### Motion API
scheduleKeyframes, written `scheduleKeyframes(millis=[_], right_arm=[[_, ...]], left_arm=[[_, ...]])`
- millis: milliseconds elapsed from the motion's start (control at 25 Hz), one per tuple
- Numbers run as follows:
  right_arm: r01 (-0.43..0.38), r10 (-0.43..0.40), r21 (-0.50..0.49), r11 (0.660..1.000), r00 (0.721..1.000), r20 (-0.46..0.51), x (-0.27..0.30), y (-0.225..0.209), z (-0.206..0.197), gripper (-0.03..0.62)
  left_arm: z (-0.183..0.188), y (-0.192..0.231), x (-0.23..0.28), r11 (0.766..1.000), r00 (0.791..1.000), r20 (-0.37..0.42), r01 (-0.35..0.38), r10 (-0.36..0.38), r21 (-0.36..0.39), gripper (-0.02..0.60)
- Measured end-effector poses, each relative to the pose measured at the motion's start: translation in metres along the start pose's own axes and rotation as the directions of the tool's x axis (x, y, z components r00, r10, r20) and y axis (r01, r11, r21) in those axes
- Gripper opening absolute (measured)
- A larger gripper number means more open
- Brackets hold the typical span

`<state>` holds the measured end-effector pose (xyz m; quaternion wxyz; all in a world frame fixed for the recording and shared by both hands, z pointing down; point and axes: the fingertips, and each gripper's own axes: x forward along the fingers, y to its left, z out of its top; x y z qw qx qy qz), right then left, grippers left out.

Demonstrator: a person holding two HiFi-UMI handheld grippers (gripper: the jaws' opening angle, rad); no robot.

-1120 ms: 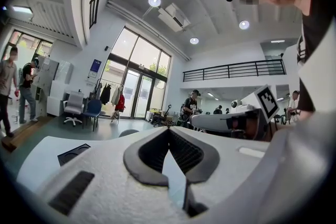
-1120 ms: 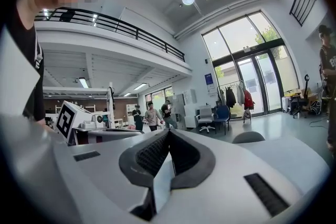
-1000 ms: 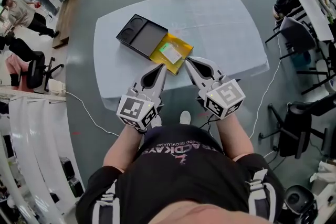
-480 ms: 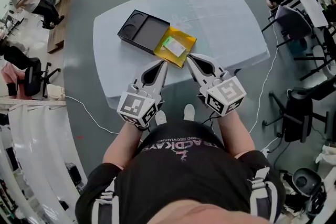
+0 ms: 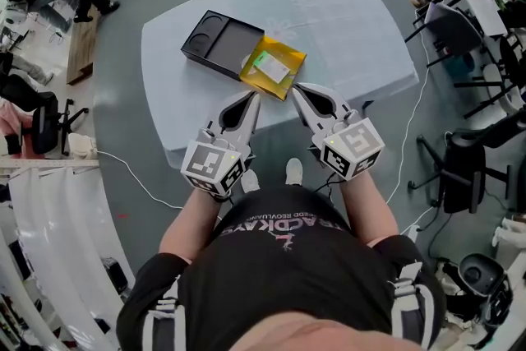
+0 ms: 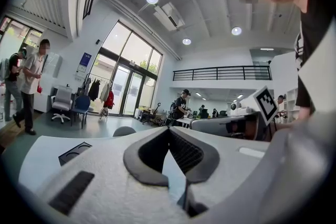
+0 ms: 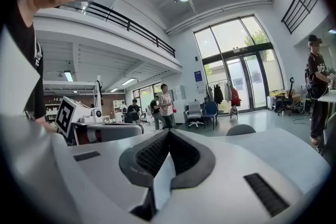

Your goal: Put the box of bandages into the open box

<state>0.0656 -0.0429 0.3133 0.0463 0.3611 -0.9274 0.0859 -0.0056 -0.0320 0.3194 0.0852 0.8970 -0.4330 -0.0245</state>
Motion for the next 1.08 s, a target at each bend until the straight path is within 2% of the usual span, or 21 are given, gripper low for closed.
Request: scheduleKeyframes(millis=[1080], right_arm=[[0.012,-0.012,0.016,1.000,0.999,0.031,-0.010,-0.005,0.007,0.011]], left_arm=[[0.006,-0.012,0.003,1.000,1.000,0.002,0.009,-0.009,0.021,0.015]])
